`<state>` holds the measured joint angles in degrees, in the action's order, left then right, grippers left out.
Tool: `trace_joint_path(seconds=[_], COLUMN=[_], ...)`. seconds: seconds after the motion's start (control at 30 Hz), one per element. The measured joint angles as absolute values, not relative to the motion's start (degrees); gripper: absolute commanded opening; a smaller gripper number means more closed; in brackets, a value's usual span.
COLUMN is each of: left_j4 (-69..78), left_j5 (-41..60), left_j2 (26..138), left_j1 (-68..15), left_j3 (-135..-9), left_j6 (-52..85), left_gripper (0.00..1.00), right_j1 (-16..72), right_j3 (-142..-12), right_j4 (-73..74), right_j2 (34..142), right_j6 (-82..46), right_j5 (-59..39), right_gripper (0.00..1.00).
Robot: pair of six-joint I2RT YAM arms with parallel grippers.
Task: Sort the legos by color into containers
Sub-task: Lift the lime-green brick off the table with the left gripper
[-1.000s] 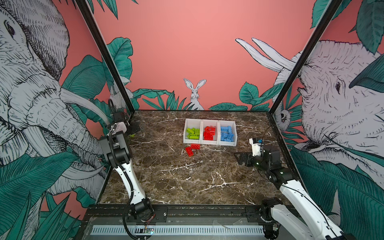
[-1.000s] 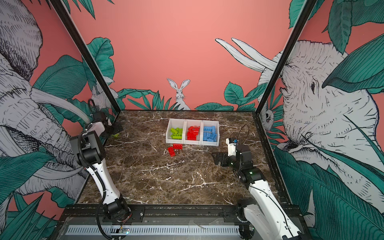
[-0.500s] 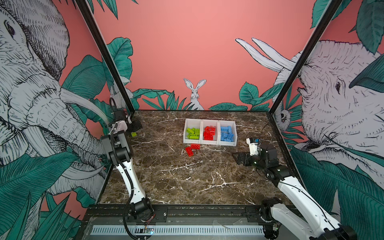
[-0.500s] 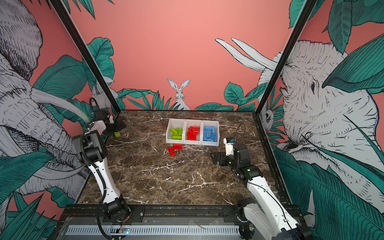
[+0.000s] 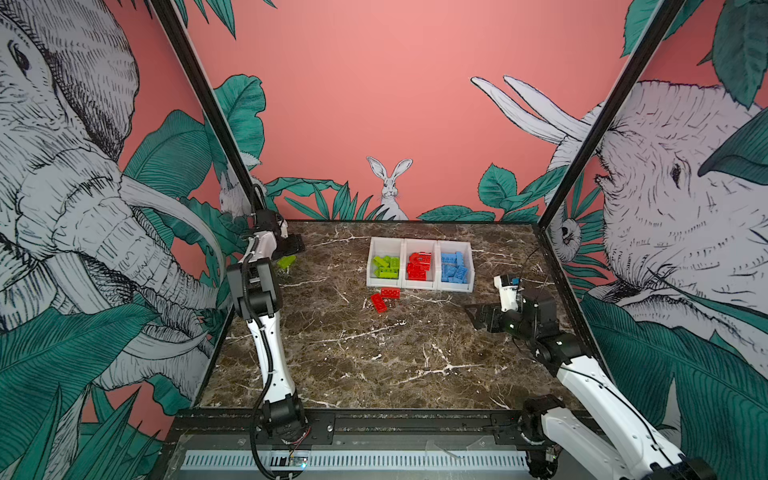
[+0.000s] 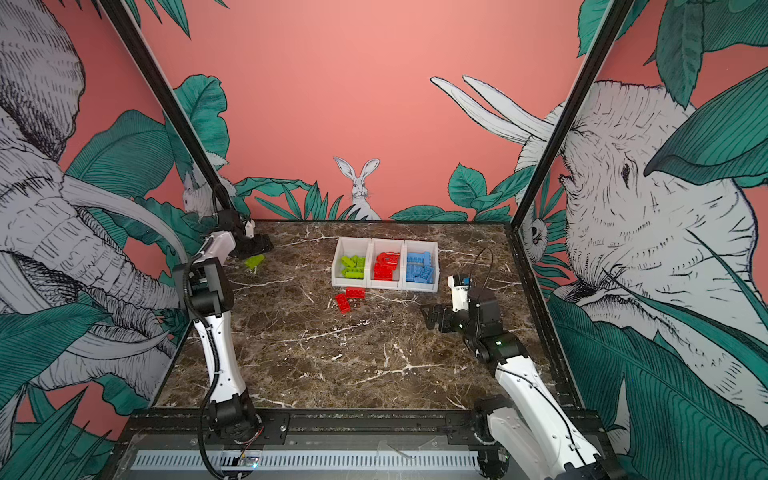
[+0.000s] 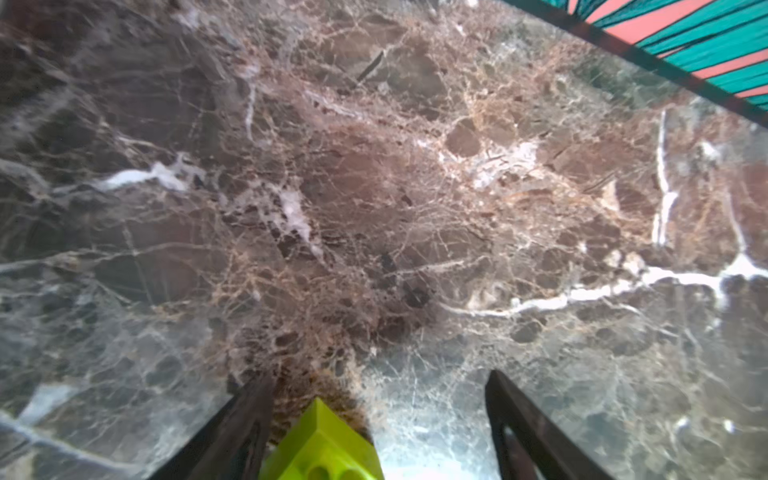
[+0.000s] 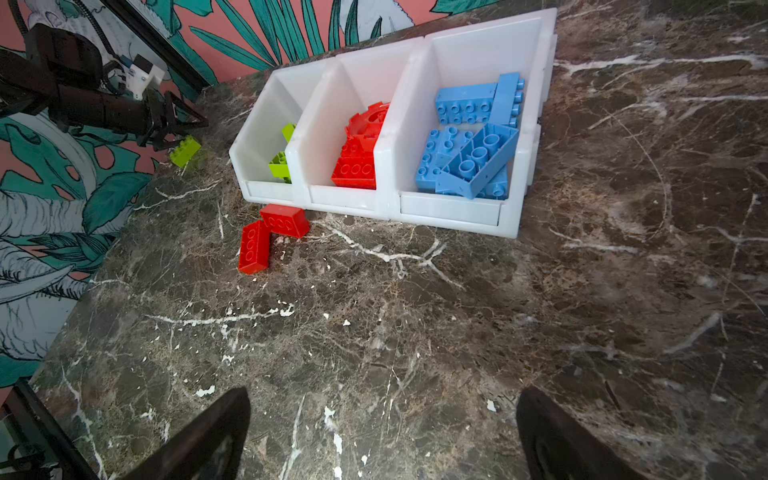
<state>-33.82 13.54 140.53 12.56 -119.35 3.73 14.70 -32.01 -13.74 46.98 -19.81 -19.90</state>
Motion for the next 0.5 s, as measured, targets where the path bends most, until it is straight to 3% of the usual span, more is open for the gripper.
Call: trace_joint_path(seconds=[0.2,0.5], left_j4=[-33.82,-31.4], left_j5=[11.57,12.82], left_j2=[136.31,127.83], left_j1=[12.01,9.06], left_j3=[-112.64,-98.8], left_j6=[3.11,4.78], left_gripper=[0.65,0.66], right_j1=[14.96,14.96], right_j3=[-27.94,-27.38], right_j4=[-11.6,-10.2], right_j2=[44.31,43.68], right_j6=[-21.32,-21.26], right_j5=[-19.22,-18.09], right_gripper=[0.98,0.98])
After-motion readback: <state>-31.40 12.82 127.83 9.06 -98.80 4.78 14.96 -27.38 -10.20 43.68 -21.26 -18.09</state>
